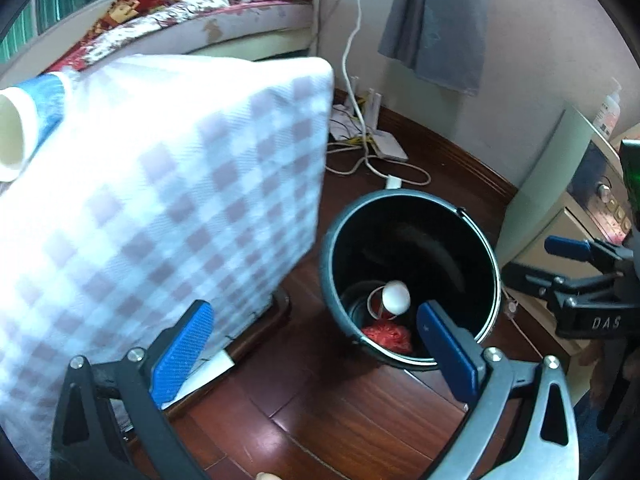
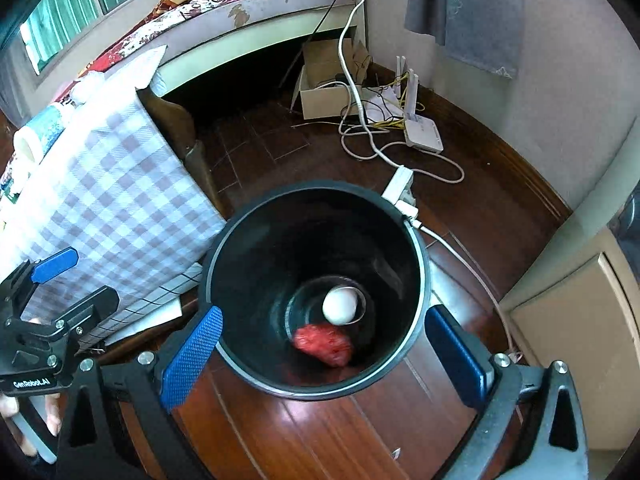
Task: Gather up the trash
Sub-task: 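Carry the bag and cup over the black bucket and open both grippers, then move both tools back over the table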
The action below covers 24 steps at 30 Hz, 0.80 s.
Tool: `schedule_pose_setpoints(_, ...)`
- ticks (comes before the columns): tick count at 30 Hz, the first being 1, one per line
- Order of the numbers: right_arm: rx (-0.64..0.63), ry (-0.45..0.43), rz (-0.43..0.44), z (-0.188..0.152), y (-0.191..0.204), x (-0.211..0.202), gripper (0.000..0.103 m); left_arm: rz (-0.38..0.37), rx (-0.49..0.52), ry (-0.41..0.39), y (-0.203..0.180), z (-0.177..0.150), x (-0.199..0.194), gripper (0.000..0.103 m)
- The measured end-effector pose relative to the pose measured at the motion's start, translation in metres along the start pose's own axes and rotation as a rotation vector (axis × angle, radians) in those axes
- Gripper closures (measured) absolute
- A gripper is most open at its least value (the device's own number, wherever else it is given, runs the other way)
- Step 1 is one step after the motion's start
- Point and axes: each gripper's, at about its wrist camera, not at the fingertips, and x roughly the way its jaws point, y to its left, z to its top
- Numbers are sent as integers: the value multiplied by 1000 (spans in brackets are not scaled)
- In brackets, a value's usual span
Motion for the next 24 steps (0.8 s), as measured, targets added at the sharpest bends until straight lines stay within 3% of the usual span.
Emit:
schedule_pose_setpoints(9,-57,-33,28,-6,43,-30,1,66,-9,-56,17,-6,-44,1)
schedule_pose_setpoints(24,-209,-116,138,9,143,-76,1,204,-168,-148,90,-25,-107,1)
